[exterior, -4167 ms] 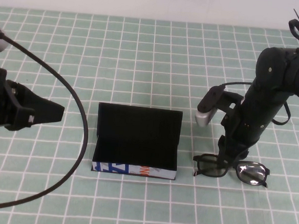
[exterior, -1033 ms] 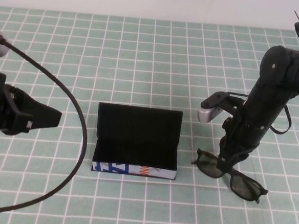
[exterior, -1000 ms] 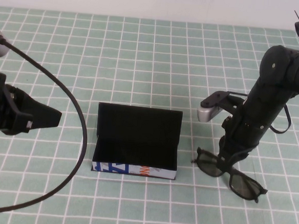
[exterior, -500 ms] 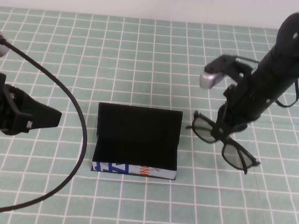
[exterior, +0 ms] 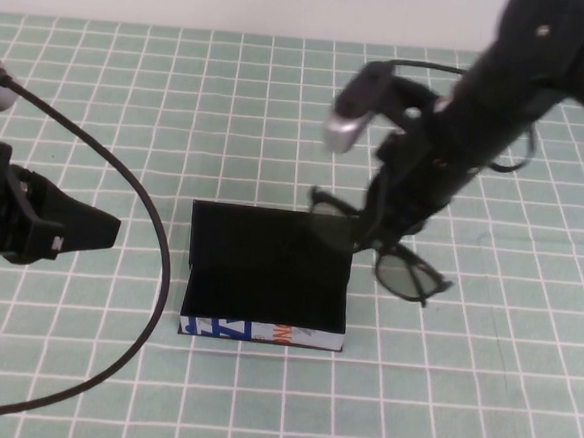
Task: Return glasses to glasses case
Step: Place the glasses in the glasses case
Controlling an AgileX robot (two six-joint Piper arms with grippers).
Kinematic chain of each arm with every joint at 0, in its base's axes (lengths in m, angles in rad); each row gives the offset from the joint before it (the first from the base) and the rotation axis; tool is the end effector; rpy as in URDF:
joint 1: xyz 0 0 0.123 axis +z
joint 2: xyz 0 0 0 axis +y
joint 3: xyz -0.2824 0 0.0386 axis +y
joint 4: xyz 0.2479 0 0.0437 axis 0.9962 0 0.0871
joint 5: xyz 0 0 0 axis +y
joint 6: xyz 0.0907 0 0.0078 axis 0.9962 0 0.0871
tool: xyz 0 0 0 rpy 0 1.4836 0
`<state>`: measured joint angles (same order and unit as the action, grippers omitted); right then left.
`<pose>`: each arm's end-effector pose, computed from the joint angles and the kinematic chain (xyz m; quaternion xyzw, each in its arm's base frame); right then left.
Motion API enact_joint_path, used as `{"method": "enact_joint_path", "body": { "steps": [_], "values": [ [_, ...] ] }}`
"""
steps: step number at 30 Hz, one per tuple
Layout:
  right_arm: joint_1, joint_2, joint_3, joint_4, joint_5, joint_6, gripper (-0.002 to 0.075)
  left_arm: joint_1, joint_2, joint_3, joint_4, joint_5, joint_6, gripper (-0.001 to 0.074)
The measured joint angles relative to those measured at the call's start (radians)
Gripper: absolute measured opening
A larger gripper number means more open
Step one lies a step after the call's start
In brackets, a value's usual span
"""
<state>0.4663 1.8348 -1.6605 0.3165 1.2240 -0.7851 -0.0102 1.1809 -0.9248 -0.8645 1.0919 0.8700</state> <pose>0.3331 0.1975 0.3018 -0.5460 0.8136 0.1316 0.1507 0.2110 -0.0637 0.3196 0.2616 0.8685 -0.3026 0.2929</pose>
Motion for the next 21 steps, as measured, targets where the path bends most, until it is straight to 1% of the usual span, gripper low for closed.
{"method": "enact_joint_path", "body": {
  "steps": [4, 7, 17, 21],
  "values": [
    [0.083, 0.000, -0.037, -0.031, 0.002, -0.020, 0.0002, 0.000, 0.000, 0.000, 0.000, 0.000, -0.002, -0.0002],
    [0.127, 0.008, -0.075, -0.036, 0.004, -0.030, 0.0002, 0.000, 0.000, 0.000, 0.000, 0.000, -0.002, -0.0002],
    [0.202, 0.128, -0.151, -0.047, 0.006, -0.066, 0.0002, 0.000, 0.000, 0.000, 0.000, 0.000, -0.004, -0.0002],
    [0.214, 0.185, -0.180, -0.047, 0.006, -0.072, 0.0002, 0.000, 0.000, 0.000, 0.000, 0.000, -0.004, -0.0002]
  ]
}}
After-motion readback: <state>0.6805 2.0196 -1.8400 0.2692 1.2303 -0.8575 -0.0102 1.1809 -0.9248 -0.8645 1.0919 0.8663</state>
